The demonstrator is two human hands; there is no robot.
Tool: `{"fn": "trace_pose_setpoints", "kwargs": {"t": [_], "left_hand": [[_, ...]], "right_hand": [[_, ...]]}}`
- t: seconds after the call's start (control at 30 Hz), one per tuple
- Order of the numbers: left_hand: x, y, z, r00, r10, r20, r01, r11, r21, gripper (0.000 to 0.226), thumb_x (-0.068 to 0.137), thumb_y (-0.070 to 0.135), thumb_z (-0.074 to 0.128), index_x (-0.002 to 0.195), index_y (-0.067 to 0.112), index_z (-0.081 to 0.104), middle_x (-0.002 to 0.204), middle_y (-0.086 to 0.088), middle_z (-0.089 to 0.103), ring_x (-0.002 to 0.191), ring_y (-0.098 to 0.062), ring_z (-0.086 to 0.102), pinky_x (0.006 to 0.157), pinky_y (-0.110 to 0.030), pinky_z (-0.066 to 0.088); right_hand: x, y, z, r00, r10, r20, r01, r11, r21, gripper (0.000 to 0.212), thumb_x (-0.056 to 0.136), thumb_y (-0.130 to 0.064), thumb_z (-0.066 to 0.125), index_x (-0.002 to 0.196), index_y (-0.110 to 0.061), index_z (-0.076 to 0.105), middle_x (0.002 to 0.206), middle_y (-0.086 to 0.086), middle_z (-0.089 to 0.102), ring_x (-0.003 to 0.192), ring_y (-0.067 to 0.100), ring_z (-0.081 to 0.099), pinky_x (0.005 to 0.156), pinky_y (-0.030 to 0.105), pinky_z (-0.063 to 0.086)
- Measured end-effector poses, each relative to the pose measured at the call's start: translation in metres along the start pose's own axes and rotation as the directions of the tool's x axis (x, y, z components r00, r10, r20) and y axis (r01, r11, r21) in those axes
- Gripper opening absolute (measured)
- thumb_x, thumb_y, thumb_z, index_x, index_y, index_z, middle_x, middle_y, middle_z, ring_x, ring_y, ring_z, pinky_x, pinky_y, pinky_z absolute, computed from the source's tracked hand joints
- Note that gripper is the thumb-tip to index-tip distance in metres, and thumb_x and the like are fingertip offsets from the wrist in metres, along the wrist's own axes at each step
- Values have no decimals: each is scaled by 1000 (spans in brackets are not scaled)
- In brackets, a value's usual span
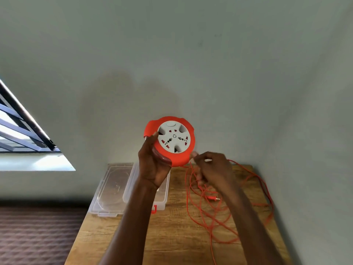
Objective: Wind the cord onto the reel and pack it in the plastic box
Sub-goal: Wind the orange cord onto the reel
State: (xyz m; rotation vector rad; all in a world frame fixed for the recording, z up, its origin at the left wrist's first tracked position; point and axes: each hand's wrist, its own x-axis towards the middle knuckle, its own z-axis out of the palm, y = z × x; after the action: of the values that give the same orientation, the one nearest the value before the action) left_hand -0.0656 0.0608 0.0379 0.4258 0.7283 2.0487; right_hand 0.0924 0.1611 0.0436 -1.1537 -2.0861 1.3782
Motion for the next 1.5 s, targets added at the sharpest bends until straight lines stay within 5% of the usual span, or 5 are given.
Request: {"fn": "trace_pose_setpoints", "kwargs": {"t": [0.07,0.23,0.53,1.2,1.5], "left_hand": [[-2,-4,-5,997,-47,53,47,999,6,74,84,44,81,148,12,61,154,-24,56,142,-46,53,114,-73,40],[-3,-12,-11,945,-209,251,214,977,7,99,90,70,65,165,13,34,169,-25,33,156,-50,28,124,-78,10],[4,1,-23,906,-333,260,346,938,-3,79,105,67,36,158,9,47,158,-21,51,145,-42,49,122,-59,33],[-3,-9,-2,956,-280,85,264,950,166,86,66,68,87,132,15,74,134,-21,71,119,-38,69,101,-55,56],[6,-5,-21,916,-374,148,368,928,67,76,92,74,56,140,17,69,135,-17,71,120,-35,69,103,-53,56]], "right_hand": [[5,3,-3,946,-158,-283,111,978,-175,38,92,-65,59,103,-31,72,67,-16,68,62,-3,65,59,21,44],[8,-5,5,967,-187,-171,208,971,119,46,88,-34,79,130,-36,61,107,-14,67,85,6,69,61,14,50],[3,-10,13,754,-652,-80,583,721,-376,57,82,-18,81,130,-40,60,139,-13,50,122,12,48,86,24,50],[-6,-14,35,904,-264,-337,187,952,-243,68,79,-83,55,130,-38,61,96,-9,78,82,8,74,65,29,61],[-1,0,5,806,-590,50,567,744,-354,49,92,-20,73,130,-48,63,143,-12,45,125,13,51,83,33,60]]}}
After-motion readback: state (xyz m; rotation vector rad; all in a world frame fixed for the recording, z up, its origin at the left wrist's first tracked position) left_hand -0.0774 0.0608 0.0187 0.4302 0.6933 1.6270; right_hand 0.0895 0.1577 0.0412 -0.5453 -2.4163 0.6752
